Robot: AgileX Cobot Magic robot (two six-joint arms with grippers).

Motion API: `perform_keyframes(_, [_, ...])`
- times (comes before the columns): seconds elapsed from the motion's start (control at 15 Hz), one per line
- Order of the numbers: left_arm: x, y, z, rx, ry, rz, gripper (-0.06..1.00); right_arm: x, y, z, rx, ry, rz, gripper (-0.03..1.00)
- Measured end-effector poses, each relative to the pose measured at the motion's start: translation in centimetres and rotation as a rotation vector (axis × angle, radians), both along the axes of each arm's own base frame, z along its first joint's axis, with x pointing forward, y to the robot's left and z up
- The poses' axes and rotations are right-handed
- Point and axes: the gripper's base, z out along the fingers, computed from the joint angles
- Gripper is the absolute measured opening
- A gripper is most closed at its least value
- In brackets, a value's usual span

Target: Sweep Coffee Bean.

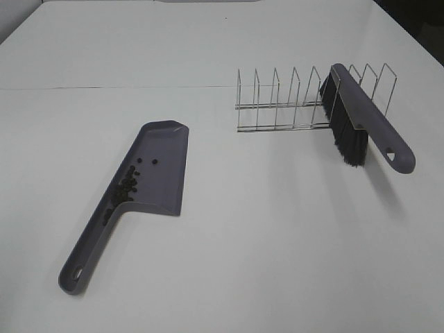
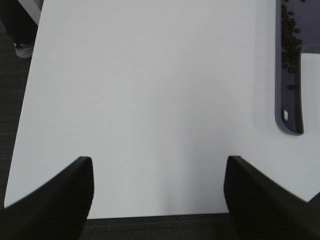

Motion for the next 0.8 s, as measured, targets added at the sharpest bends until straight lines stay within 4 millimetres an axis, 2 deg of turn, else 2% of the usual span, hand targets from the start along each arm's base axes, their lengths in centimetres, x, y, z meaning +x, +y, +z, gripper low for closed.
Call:
perform_keyframes(0.13, [-1.0, 0.2, -0.5, -0.004, -0.047, 0.005, 0.65, -1.2, 0.0, -2.0, 0.001, -0.028, 0.001, 0.60])
perform_keyframes(0.4, [-3.3, 0.4, -0.7, -0.081, -0.242, 0.058, 0.65, -3.4, 0.0, -2.2, 0.000, -0.183, 0.005, 0.60])
perform_keyframes(0.6, [-5.0, 0.5, -0.6, -0.098, -0.352, 0.058, 0.65, -3.4, 0.0, -2.2, 0.000, -0.188, 0.016, 0.60])
perform_keyframes(0.8, [-5.2, 0.5, -0.7, -0.098, -0.367, 0.047, 0.65, -2.8, 0.2, -2.3, 0.004, -0.239, 0.033, 0.60])
